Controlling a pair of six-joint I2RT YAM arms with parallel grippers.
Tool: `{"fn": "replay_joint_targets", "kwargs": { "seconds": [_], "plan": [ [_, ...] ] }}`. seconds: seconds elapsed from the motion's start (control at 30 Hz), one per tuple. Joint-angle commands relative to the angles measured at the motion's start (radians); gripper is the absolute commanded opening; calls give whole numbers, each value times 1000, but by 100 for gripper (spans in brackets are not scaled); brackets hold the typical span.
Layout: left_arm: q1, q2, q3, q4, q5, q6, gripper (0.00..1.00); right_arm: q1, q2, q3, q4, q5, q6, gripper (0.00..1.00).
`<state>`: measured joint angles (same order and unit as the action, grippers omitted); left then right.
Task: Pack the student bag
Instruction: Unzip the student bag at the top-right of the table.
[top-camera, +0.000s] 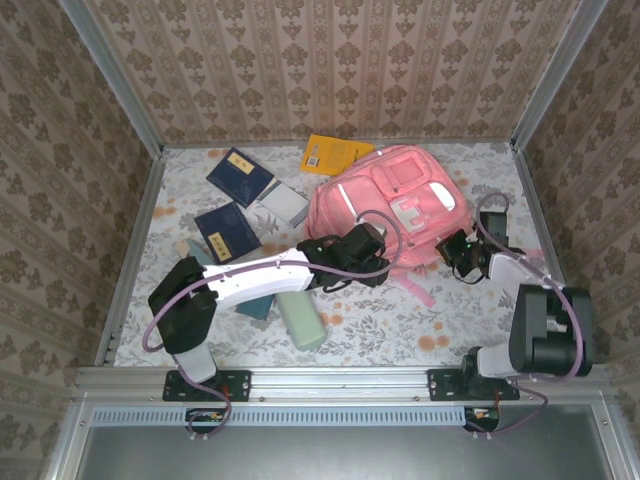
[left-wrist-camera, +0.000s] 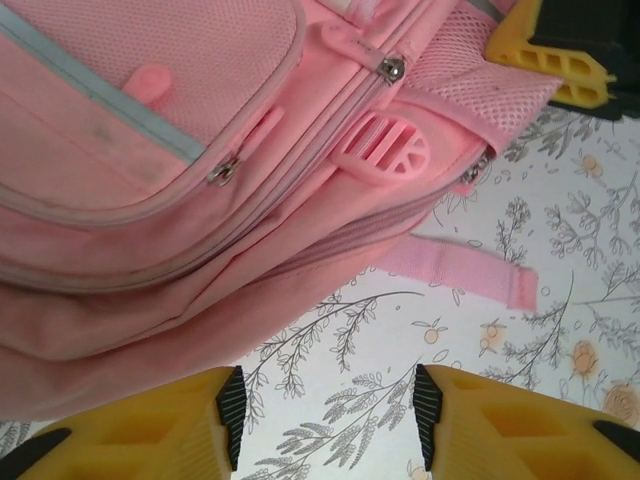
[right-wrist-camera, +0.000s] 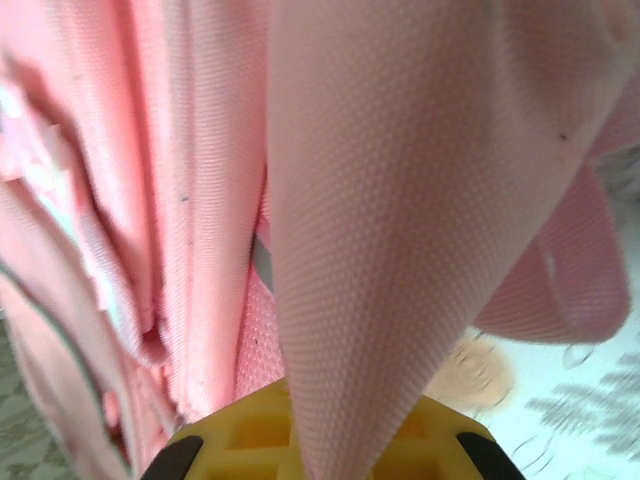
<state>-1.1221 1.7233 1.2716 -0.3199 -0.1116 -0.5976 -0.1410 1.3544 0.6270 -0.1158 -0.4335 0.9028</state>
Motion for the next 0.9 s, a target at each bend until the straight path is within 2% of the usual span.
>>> {"fn": "replay_joint_targets", "kwargs": {
  "seconds": [0.0,0.17,0.33,0.6,0.87],
  "plan": [
    [0,-9,-29,41,14,-14,44,49,-106,-11,14,-20,133,0],
    [-3,-30,-84,81,19,-26,35,107,-212,-17,-9,51,245,0],
    [-38,-45,-132,131,1,11,32,156,-241,6,-19,62,331,0],
    [-70,-10,-154,244,-80,65,29,236,-230,67,-44,90,369,0],
    [-40,39,-126,339,-46,59,29,248,-234,77,-50,71,396,0]
  ]
}}
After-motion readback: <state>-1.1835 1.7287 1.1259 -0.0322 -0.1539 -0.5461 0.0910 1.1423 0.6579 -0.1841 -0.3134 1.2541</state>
